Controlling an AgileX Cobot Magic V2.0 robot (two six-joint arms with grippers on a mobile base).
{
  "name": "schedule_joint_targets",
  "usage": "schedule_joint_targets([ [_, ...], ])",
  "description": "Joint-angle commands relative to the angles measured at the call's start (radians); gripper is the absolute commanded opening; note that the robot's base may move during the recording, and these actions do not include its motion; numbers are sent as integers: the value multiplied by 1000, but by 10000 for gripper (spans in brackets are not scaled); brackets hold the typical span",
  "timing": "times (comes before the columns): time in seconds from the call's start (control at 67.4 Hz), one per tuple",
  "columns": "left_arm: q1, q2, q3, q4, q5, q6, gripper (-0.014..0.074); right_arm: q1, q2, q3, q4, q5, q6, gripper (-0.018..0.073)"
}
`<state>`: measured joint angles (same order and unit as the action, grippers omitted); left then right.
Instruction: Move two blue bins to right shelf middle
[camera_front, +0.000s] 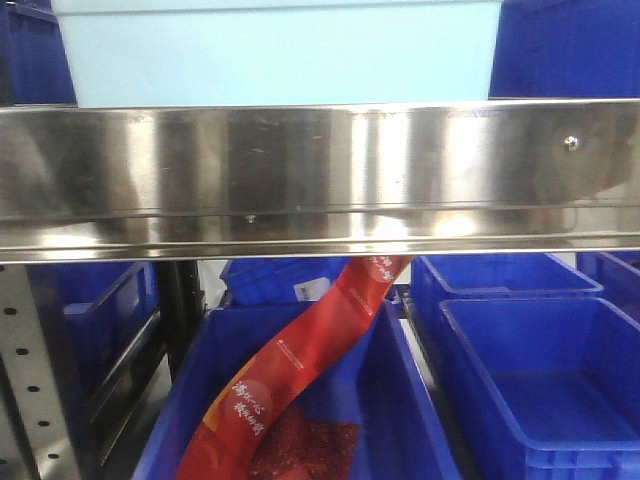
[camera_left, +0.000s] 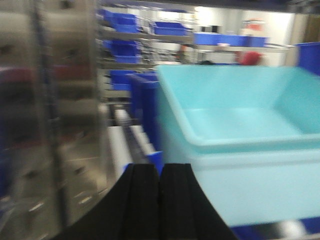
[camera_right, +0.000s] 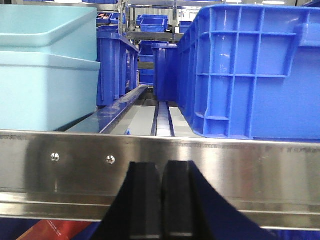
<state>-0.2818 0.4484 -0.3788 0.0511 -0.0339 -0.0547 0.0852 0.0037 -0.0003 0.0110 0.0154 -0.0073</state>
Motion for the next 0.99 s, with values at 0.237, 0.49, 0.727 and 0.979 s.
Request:
schedule_joint_targets([
  [0.237, 124, -370, 266, -44, 1, 62, -111, -6, -4, 0, 2, -23, -2, -166],
  [0.49, 126, -448, 379, -44, 1, 62, -111, -6, -4, 0, 2, -23, -2, -166],
  [0.727, 126, -448, 379, -44, 14, 62, -111, -6, -4, 0, 2, -23, -2, -166],
  [0.979, 126, -448, 379, -44, 14, 62, -111, -6, -4, 0, 2, -23, -2, -166],
])
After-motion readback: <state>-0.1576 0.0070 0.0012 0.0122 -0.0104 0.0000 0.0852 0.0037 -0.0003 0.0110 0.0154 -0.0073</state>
